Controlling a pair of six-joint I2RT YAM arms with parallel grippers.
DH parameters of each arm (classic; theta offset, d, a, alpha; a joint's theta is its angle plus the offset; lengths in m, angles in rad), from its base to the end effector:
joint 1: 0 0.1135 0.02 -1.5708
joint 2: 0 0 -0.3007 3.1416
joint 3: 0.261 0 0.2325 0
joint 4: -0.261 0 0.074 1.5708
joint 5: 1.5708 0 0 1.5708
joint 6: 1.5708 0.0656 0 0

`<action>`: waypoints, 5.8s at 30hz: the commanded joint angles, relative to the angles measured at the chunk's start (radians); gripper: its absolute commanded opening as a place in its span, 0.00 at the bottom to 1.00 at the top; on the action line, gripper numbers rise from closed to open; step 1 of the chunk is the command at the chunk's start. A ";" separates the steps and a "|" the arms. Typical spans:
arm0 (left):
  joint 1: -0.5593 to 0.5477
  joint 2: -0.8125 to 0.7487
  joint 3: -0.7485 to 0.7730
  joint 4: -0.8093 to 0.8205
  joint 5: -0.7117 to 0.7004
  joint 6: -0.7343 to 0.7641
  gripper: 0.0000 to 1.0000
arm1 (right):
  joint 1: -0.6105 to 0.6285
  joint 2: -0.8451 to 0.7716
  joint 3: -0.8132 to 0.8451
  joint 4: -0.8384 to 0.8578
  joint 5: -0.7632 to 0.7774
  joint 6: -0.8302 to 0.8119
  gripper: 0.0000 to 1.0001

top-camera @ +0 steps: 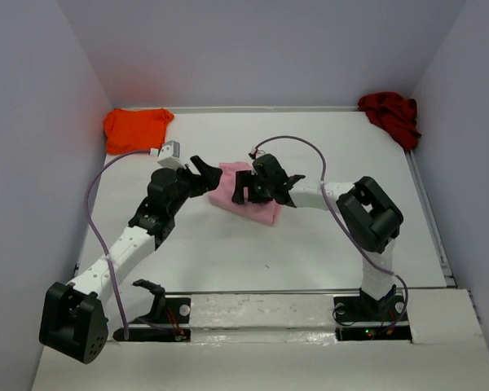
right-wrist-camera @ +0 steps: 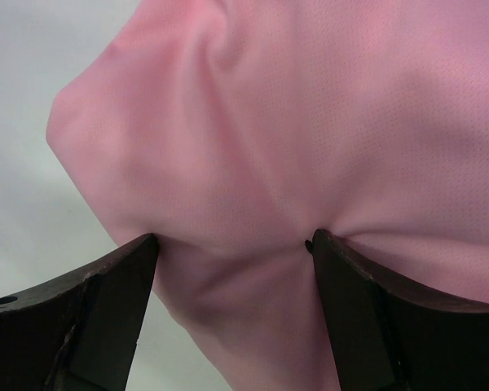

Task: Fold and stack the t-shirts
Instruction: Neatly place the folded tshirt to the corner

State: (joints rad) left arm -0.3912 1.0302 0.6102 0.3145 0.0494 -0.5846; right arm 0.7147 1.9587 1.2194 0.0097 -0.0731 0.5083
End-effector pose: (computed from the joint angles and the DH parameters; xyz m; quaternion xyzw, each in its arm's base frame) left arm 0.2147 -0.0921 0.3198 -0.0553 0.7413 -0.3297 0.5820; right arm 0.3323 0.2947 0.1919 -0.1088 0.9058 0.2616 0.3149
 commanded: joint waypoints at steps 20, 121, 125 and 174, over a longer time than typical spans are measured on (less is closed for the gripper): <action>-0.003 0.393 0.028 0.258 0.115 -0.058 0.89 | -0.081 -0.158 0.088 -0.287 0.156 -0.166 0.83; 0.101 1.007 0.209 0.617 0.546 -0.370 0.86 | 0.120 -0.133 0.081 -0.361 0.452 -0.456 0.00; 0.103 0.970 0.201 0.481 0.517 -0.292 0.87 | 0.120 -0.139 0.083 -0.358 0.452 -0.459 0.00; 0.074 0.984 0.485 0.136 0.491 -0.145 0.00 | 0.195 -0.402 -0.165 -0.278 0.420 -0.280 1.00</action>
State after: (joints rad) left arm -0.3450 2.0682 0.9779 0.6930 0.5972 -0.8745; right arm 0.8879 1.5909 1.0920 -0.3283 0.3656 0.1883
